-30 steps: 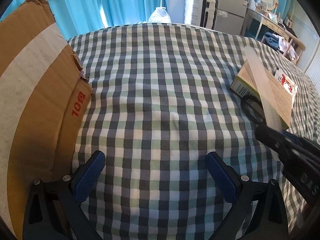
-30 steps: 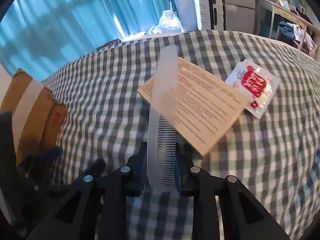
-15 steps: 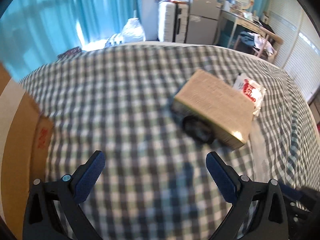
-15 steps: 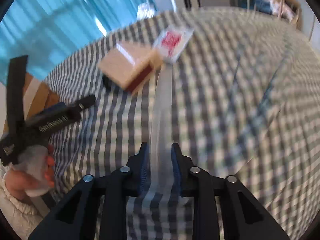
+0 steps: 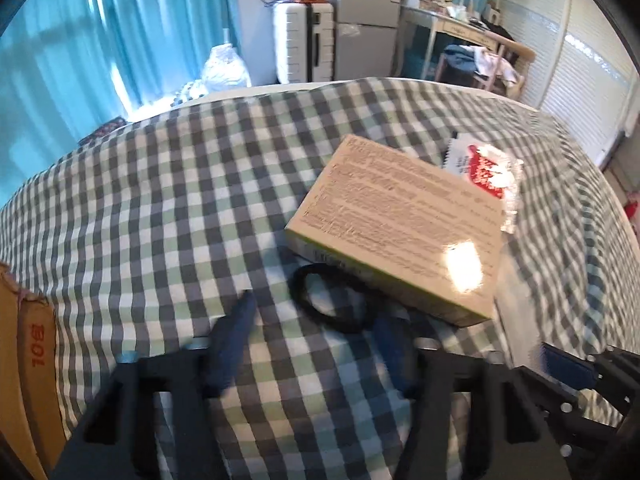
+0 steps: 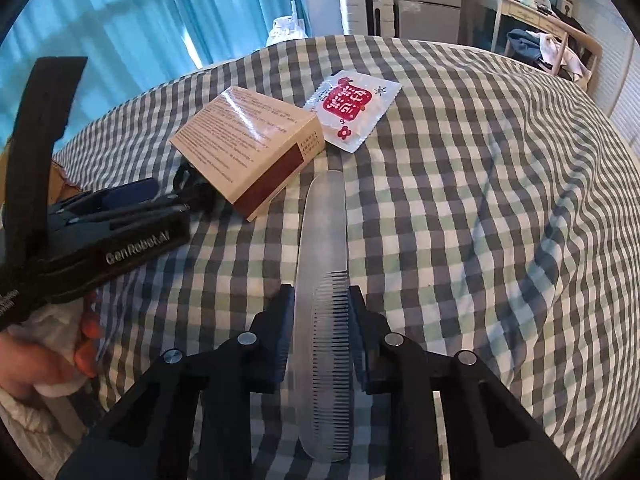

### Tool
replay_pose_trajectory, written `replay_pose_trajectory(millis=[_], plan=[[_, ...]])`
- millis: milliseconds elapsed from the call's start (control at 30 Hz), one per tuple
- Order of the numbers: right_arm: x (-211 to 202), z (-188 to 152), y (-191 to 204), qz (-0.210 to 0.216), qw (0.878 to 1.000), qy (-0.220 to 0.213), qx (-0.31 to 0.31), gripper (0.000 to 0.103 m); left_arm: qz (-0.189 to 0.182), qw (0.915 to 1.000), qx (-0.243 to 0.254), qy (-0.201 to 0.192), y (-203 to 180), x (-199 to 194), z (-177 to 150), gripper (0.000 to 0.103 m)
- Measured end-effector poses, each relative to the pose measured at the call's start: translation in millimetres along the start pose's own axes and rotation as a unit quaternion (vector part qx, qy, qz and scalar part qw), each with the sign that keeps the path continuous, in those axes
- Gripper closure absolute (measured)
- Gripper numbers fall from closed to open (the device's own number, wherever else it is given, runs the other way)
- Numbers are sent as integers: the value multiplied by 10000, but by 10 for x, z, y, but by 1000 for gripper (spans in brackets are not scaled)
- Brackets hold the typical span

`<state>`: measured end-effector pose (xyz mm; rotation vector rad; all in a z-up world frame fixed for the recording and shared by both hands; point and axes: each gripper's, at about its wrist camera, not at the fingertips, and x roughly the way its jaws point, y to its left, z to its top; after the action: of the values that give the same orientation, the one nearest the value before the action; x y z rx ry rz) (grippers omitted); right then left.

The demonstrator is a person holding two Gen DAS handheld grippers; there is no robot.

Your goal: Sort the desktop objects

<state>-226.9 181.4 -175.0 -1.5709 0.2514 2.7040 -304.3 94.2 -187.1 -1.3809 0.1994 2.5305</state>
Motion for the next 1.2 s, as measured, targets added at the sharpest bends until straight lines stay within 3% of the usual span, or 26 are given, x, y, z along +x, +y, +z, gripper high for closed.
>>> replay_pose_trajectory(millis=[33, 67, 167, 533, 667, 800, 900, 933, 967, 1133, 1200], plan=[[-32, -13, -14, -19, 10000, -37, 13, 78, -45, 10000, 66, 29, 5, -30, 12, 80], [-65, -24, -31, 1, 10000, -49, 30, 78, -82, 9999, 106, 51, 6, -52, 23, 89], [-276, -61, -175, 128, 9997, -121, 180, 78, -228, 9997, 97, 53, 53, -192, -22, 92], [-807, -15, -72, 586, 9954, -552, 510, 78, -406, 9989, -190, -117, 239, -880, -309, 92], [-990, -111, -2, 697, 9943, -632, 509, 78, -455, 9987, -210, -121, 271, -1001, -368, 92], [-919, -152, 121, 717, 9944, -619, 474, 78, -429, 9988, -172, -136, 218, -980, -425, 90], [-892, -172, 84, 739, 9942, -568, 533, 78, -364, 9993, -94, -66, 152, -805, -392, 67], [-878, -175, 63, 756, 9942, -550, 538, 78, -280, 9996, -69, -71, 152, -726, -377, 55], [-860, -171, 38, 757, 9942, -542, 541, 78, -201, 9997, -66, -87, 155, -662, -357, 52], [-680, -140, -90, 757, 9948, -377, 571, 78, -310, 9992, -251, 98, 228, -217, -239, 53], [-617, -133, -154, 771, 9945, -329, 635, 78, -306, 9992, -234, 36, 237, -123, -219, 72]])
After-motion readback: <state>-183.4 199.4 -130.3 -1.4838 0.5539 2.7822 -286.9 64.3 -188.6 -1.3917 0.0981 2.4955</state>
